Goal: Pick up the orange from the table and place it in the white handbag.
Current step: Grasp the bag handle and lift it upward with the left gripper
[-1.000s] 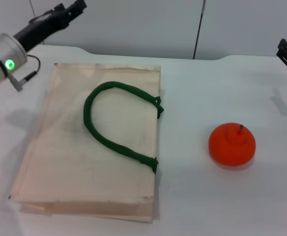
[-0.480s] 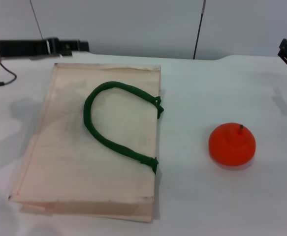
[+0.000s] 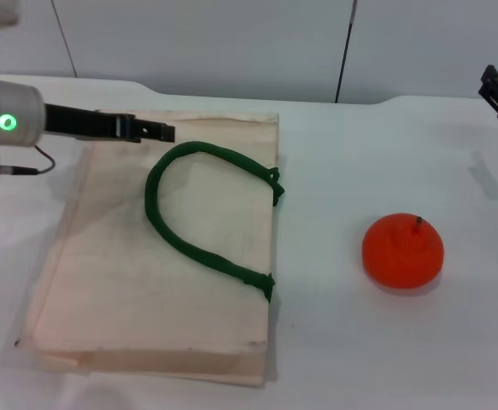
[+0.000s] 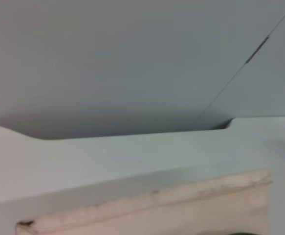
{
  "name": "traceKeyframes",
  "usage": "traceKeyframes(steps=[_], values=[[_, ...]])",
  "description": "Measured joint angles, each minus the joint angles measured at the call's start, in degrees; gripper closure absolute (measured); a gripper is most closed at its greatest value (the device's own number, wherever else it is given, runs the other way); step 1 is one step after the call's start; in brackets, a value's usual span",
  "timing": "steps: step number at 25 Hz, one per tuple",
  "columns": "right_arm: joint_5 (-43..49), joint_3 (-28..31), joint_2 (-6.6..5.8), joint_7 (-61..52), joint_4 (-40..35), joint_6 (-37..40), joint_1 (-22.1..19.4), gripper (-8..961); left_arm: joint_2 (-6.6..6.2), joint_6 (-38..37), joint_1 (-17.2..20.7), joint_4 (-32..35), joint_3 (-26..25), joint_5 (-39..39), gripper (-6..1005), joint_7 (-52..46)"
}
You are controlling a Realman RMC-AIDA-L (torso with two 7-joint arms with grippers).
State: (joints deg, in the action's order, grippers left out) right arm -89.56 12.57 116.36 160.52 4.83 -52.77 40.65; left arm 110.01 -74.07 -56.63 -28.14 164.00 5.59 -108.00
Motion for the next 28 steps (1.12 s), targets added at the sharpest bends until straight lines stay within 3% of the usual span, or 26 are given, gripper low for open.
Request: traceKeyframes(steps=[6, 15, 20, 28], values=[[0.0, 0.0, 0.00, 0.0, 0.1, 0.0, 0.1, 64, 0.19, 5.6, -1.0, 6.0, 0.0, -3.4, 234, 0.2], [0.0, 0.0, 0.00, 0.0, 0.1, 0.5, 0.5, 64, 0.38, 8.1, -1.6, 8.8, 0.0, -4.3, 234, 0.6], [0.0, 0.0, 0.00, 0.0, 0.1, 0.5, 0.5, 64, 0.46, 8.2, -1.6, 8.8, 0.0, -3.9, 401, 0.3], [0.0, 0.0, -0.07, 0.0, 0.1, 0.6, 0.5, 64, 0.48, 8.2, -1.6, 8.8, 0.0, -4.3, 552, 0.5]])
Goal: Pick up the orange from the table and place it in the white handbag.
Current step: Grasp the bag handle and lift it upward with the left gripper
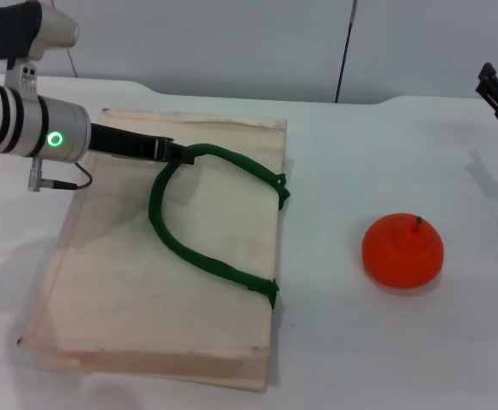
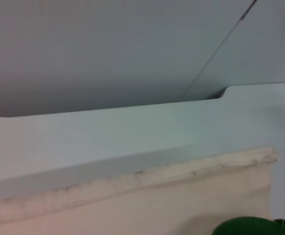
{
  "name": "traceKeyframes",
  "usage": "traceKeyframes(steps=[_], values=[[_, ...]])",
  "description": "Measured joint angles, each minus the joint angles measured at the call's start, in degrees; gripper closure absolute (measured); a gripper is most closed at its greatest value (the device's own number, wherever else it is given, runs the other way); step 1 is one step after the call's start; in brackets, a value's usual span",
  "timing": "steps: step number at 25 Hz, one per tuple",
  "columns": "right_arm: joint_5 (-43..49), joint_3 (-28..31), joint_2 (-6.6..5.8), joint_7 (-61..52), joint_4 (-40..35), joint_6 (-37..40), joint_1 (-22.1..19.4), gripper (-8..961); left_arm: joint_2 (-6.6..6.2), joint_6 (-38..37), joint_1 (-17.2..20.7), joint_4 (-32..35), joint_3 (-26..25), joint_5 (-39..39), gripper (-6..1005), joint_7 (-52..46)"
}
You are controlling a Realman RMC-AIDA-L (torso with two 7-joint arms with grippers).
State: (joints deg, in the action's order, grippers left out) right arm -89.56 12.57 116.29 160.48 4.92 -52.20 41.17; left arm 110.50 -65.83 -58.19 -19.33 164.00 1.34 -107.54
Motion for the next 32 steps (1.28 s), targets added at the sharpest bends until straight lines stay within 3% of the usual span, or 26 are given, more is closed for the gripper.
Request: traceKeyframes(steps=[3, 8, 13, 20, 26, 32], values=[[0.0, 0.0, -0.01, 0.0, 0.0, 0.0, 0.0, 64, 0.09, 0.0, 0.0, 0.0, 0.0, -0.1, 609, 0.1], [0.0, 0.0, -0.01, 0.0, -0.2, 0.0, -0.4, 64, 0.10, -0.5, -0.2, -0.1, 0.0, 1.6, 840, 0.6], [0.0, 0.0, -0.01, 0.0, -0.3, 0.0, -0.5, 65, -0.45, -5.7, -0.1, -0.6, -0.1, 8.6, 855, 6.1], [0.0, 0.0, -0.01, 0.0, -0.5, 0.0, -0.7, 65, -0.88, -25.7, 3.3, -0.7, 0.0, 27.2, 858, 25.4], [0.0, 0.0, -0.01, -3.0, -0.4, -0.5, -0.9, 65, -2.07, -38.1, 4.6, -2.9, 0.0, 31.0, 859, 27.8], [1.1, -0.6, -0.23, -11.6, -2.1, -3.2, -2.0, 65, -2.47, -46.9, 5.4, -5.5, 0.0, 34.6, 858, 27.8]])
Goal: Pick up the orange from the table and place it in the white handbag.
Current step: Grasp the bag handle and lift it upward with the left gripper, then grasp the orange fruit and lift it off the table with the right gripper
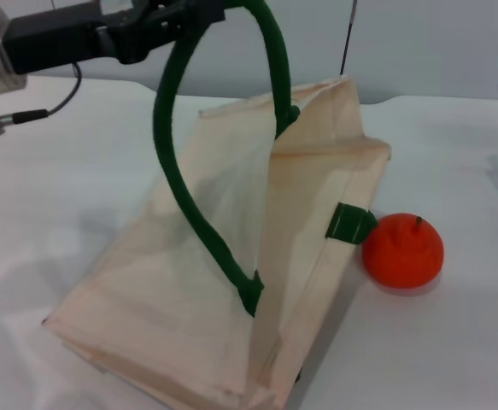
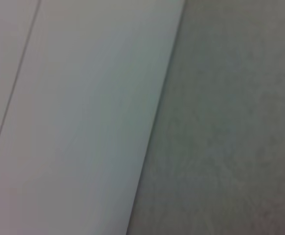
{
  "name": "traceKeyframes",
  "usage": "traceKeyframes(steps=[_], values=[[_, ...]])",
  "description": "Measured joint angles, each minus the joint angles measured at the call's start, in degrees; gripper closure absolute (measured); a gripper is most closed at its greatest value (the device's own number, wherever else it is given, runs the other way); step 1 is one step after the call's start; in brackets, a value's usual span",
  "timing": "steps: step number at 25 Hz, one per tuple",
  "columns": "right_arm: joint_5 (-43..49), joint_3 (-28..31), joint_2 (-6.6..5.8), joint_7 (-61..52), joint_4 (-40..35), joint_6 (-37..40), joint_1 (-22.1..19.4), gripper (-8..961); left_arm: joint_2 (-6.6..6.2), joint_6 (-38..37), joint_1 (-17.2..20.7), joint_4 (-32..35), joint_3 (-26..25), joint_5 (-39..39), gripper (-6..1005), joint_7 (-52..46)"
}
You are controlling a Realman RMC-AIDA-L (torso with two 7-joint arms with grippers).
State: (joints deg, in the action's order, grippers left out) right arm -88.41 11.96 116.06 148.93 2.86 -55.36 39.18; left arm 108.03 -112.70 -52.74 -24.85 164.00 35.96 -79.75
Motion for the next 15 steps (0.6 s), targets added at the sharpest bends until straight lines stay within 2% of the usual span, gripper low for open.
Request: traceKeyframes(steps=[4, 9, 12, 13, 15], values=[[5.0, -0.4, -0.14, -7.8, -3.6, -5.2, -1.2, 65, -1.01, -2.7, 1.1, -0.3, 0.0, 0.9, 858, -0.7], [15.3, -2.1, -0.43, -23.2, -14.1, -13.8, -1.9, 65, -2.01, -3.7, 2.9, -1.1, 0.0, 2.7, 858, -2.0], [25.3, -6.4, -1.35, -32.1, -21.5, -17.5, -1.9, 65, -2.08, -3.8, 4.1, -2.6, 0.0, 4.4, 859, -3.6], [25.3, -6.4, -1.35, -32.1, -21.5, -17.5, -1.9, 65, -2.08, -3.8, 4.1, -2.6, 0.0, 4.4, 859, -3.6], [29.6, -9.0, -2.17, -34.1, -23.4, -20.2, -1.9, 65, -2.11, -3.8, 4.3, -2.6, 0.0, 4.6, 859, -3.9]])
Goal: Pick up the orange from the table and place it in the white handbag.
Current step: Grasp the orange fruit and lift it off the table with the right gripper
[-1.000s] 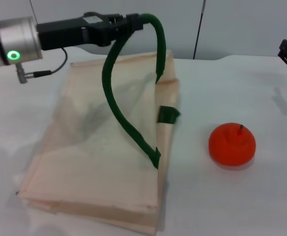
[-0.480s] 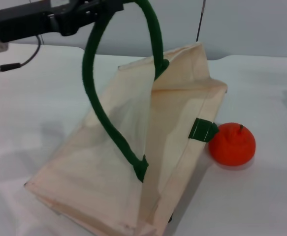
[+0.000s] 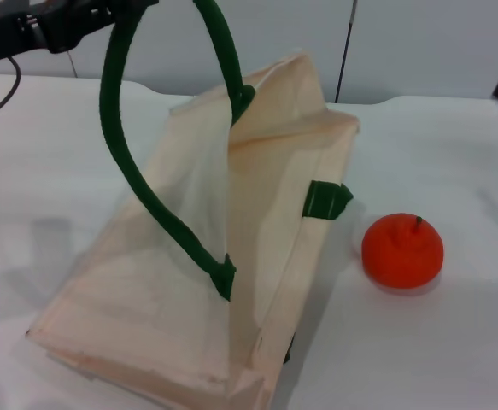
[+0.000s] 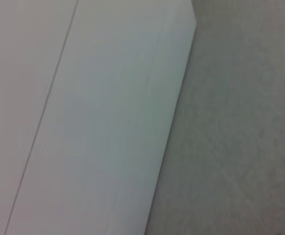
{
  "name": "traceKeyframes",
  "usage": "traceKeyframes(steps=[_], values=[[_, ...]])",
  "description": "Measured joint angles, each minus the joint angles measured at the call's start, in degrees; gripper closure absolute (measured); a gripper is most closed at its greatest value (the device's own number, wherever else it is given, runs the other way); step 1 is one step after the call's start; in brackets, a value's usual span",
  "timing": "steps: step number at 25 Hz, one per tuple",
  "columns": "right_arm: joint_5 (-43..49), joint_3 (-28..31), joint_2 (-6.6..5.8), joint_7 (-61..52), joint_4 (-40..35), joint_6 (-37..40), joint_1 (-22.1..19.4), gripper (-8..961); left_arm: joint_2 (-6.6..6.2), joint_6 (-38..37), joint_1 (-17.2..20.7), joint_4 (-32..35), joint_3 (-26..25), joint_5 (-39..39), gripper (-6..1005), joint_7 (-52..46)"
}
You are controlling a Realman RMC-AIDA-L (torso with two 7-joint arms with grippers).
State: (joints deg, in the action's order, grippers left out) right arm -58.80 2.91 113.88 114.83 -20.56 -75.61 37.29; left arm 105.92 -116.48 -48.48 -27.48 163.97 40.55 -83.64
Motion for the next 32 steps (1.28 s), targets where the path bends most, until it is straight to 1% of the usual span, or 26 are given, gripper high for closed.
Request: traceKeyframes(steps=[2, 4, 9, 14, 16, 20, 25, 32], values=[[3.4, -2.2, -0.77, -0.6, -0.4, -2.7, 0.2, 65, -0.01, 0.2, 0.0, 0.0, -0.1, 0.1, 859, -0.1], [6.9, -4.8, -0.95, -0.7, -0.3, -3.8, 0.9, 65, -0.01, 0.3, 0.1, 0.0, 0.0, 0.3, 859, -0.2], [9.6, -9.0, -0.16, -0.6, -0.3, -3.3, 1.5, 64, 0.18, 0.4, -0.3, 0.0, 0.0, 0.5, 859, -0.2], [10.8, -15.8, 0.29, -2.5, 0.2, 1.1, 1.6, 79, 0.26, 1.7, 0.0, 0.0, 0.0, 0.5, 859, -0.4], [12.1, -17.7, 0.52, -3.0, 0.2, 1.4, 1.9, 89, 0.41, 2.4, 0.0, 0.0, 0.0, 0.3, 859, -0.6], [14.9, -18.9, 0.91, -3.9, 0.2, 1.7, 2.6, 110, 0.61, 3.1, 0.0, 0.0, 0.0, 0.2, 859, -0.9], [20.3, -19.1, 1.19, -6.0, 0.1, 2.6, 3.1, 135, 0.69, 3.3, 0.0, 0.1, 0.0, 0.1, 859, -0.9], [21.5, -21.3, 1.18, -8.3, 0.0, 2.1, 3.1, 171, 0.69, 3.3, 0.1, 0.1, 0.0, 0.1, 859, -1.0]])
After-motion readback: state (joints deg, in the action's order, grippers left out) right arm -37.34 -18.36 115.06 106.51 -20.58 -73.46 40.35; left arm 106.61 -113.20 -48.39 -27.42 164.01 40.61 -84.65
